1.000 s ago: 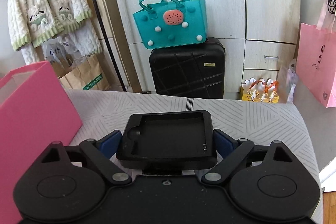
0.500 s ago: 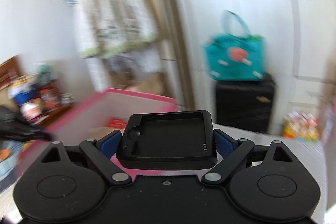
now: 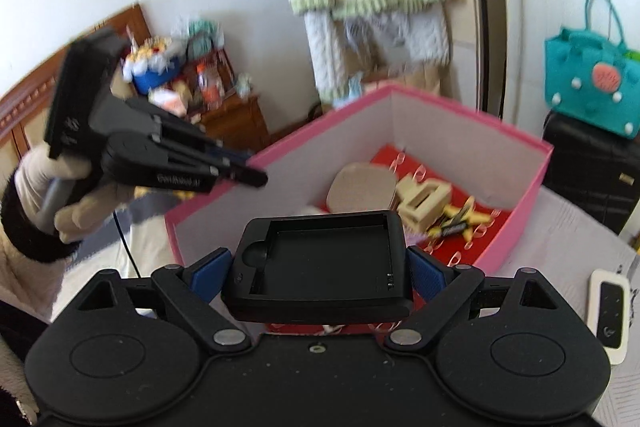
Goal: Organize rigid objects
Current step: 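Carry the black phone case into the pink box and open the right gripper, then move the right gripper to the white Wi-Fi router and grasp it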
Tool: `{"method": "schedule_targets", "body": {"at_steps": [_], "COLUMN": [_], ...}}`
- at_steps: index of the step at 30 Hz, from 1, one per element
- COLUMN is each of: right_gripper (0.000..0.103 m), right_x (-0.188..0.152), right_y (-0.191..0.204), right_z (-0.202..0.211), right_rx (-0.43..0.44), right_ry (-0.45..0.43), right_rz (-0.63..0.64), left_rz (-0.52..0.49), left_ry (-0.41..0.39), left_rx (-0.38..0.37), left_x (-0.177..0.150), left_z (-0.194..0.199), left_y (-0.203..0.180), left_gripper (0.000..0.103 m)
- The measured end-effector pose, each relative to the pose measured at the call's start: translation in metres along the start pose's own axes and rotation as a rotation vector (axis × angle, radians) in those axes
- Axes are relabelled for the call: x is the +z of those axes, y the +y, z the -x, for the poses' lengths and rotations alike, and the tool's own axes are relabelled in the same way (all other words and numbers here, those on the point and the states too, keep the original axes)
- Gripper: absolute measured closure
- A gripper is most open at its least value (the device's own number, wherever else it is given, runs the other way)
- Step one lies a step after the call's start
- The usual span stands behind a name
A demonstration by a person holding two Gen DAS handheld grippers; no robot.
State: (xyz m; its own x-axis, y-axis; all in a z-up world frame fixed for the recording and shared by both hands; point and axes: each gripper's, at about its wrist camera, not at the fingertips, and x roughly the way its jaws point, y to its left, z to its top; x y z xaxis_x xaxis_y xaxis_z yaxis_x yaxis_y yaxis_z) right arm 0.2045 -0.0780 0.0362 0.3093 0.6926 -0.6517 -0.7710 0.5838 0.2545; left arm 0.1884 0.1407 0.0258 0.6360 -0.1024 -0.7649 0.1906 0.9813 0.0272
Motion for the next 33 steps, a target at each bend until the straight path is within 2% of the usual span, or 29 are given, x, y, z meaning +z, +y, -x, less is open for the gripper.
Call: {"method": "schedule_targets", "body": {"at_steps": [5, 9, 14, 17, 21, 25, 28, 33], "right_gripper": [0.008, 0.008, 0.008, 0.008, 0.008, 0.008, 0.011, 0.023], "right_x": [-0.003, -0.008, -0.007, -0.009, -0.019, -0.042, -0.057, -0.077], "right_y": [0.012, 0.017, 0.013, 0.000, -0.030, -0.067, -0.095, -0.131], "right_z": [-0.012, -0.012, -0.001, 0.020, 0.054, 0.075, 0.073, 0.050], "right_rx": [-0.015, -0.013, -0.037, -0.065, -0.180, -0.345, -0.435, -0.487], "right_ry": [0.079, 0.089, 0.041, -0.036, -0.176, -0.284, -0.262, -0.177], "right_rz": [0.039, 0.072, 0.059, 0.023, -0.060, -0.095, -0.130, -0.197], "left_rz": [0.002, 0.001, 0.000, 0.003, 0.001, 0.000, -0.001, 0.001], "left_ry": [0.001, 0.001, 0.000, 0.000, 0.001, 0.002, -0.001, -0.002], "left_rx": [-0.005, -0.006, -0.003, -0.004, -0.002, 0.000, 0.000, 0.007], "left_x": [0.000, 0.000, 0.000, 0.000, -0.001, -0.001, -0.001, -0.001], "left_z": [0.000, 0.000, 0.001, 0.001, 0.001, 0.002, 0.002, 0.002], "left_y": [0.000, 0.000, 0.001, 0.001, 0.001, 0.000, 0.000, 0.000], "left_gripper": [0.094, 0.094, 0.094, 0.094, 0.094, 0.094, 0.094, 0.094]}}
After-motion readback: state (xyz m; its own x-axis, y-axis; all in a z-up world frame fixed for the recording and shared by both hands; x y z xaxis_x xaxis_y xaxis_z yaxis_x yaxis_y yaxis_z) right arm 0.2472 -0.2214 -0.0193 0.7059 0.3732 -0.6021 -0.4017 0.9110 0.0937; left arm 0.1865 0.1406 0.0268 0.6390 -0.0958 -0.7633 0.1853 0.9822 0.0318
